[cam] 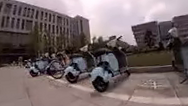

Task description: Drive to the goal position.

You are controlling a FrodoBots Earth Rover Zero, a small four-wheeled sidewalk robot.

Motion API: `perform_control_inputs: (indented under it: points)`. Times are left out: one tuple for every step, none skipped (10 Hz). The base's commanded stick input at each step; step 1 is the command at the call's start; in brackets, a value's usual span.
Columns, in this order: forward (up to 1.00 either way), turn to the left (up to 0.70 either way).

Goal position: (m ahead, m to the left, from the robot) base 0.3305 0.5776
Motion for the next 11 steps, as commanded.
perform_control_inputs:
  points:
    - [0.00, -0.03]
    - [0.00, 0.00]
    - [0.44, 0.00]
    - [1.00, 0.00]
    - [1.00, 0.00]
    - [1.00, 0.00]
    - [1.00, 0.00]
    - [1.00, 0.00]
    - [1.00, 0.00]
    - [1.00, 0.00]
    - [1.00, 0.00]
